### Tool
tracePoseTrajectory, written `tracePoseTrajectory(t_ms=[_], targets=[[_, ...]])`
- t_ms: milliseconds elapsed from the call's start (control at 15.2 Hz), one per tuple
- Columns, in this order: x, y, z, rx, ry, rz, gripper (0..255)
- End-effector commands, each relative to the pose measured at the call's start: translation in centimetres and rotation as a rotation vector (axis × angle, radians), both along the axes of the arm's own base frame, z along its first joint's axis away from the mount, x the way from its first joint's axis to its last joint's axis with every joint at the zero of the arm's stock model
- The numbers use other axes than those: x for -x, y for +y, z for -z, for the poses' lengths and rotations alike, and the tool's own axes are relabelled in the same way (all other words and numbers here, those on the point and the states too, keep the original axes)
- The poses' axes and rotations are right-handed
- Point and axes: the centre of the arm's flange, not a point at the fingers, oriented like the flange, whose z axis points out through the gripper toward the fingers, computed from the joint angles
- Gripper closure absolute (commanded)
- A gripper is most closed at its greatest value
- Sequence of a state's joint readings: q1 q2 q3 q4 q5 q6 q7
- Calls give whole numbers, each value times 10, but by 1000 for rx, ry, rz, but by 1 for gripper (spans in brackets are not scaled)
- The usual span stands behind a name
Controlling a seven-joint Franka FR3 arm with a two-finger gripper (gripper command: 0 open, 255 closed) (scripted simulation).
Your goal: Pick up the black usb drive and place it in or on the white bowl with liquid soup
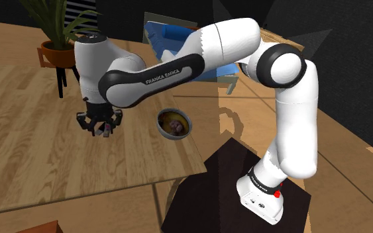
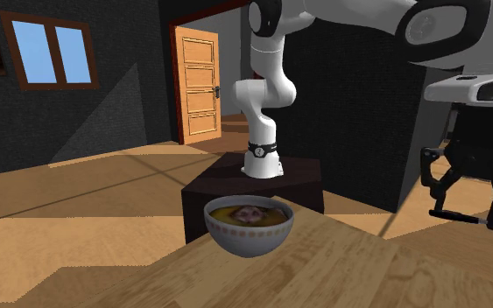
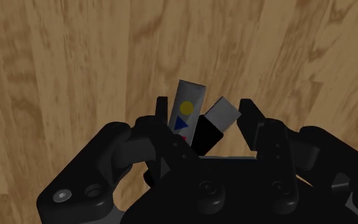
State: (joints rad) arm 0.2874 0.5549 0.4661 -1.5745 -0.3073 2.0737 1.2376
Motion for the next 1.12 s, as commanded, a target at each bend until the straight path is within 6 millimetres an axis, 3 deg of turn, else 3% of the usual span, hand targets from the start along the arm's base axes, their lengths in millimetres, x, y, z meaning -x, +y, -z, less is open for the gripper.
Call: tracePoseTrajectory(t_ms=[0,1056], targets=[[1,-21,-2,0,0,0,255],[30,-230,-4,0,0,0,255]])
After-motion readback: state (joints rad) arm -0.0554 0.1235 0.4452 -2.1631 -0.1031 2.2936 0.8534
